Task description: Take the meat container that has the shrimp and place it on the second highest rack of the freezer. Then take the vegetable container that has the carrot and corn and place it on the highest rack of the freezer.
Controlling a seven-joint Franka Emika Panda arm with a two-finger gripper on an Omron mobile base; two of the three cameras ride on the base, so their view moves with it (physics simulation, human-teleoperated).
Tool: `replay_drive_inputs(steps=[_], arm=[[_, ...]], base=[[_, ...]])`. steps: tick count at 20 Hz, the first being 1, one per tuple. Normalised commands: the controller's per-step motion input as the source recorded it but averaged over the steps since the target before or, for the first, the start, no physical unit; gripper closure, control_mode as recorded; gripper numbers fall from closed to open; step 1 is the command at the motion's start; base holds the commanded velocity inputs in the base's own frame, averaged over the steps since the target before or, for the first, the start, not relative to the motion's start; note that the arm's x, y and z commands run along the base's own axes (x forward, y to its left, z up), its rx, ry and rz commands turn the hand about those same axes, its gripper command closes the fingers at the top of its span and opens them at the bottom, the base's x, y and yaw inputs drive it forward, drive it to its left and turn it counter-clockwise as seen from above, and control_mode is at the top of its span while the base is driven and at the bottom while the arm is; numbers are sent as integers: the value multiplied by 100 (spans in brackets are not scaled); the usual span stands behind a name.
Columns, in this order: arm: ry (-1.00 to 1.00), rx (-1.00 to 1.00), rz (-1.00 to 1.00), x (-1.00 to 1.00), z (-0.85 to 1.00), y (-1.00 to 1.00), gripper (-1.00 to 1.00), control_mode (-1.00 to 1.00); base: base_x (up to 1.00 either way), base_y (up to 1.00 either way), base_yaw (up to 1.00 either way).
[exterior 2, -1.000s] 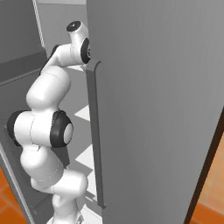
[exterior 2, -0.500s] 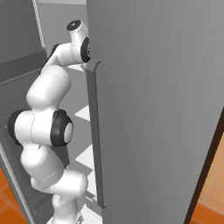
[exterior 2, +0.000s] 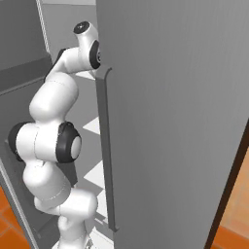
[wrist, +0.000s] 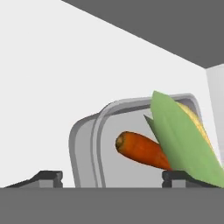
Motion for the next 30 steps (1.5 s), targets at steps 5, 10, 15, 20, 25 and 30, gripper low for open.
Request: replay_drive_inputs(steps=[5, 10, 15, 20, 25, 30], arm=[[-51, -3, 0, -75, 8, 4, -100, -100], [-32, -13, 1, -99, 19, 56, -100, -100], [3, -9, 9, -100, 15, 29, -100, -100], [25, -3, 9, -100, 17, 10, -100, -100], [33, 0, 4, -100, -4, 0, -100, -100], [31, -8, 8, -100, -17, 1, -100, -100]], base=[[0, 0, 0], [0, 0, 0], [0, 0, 0], [0, 0, 0], [0, 0, 0], [0, 0, 0]])
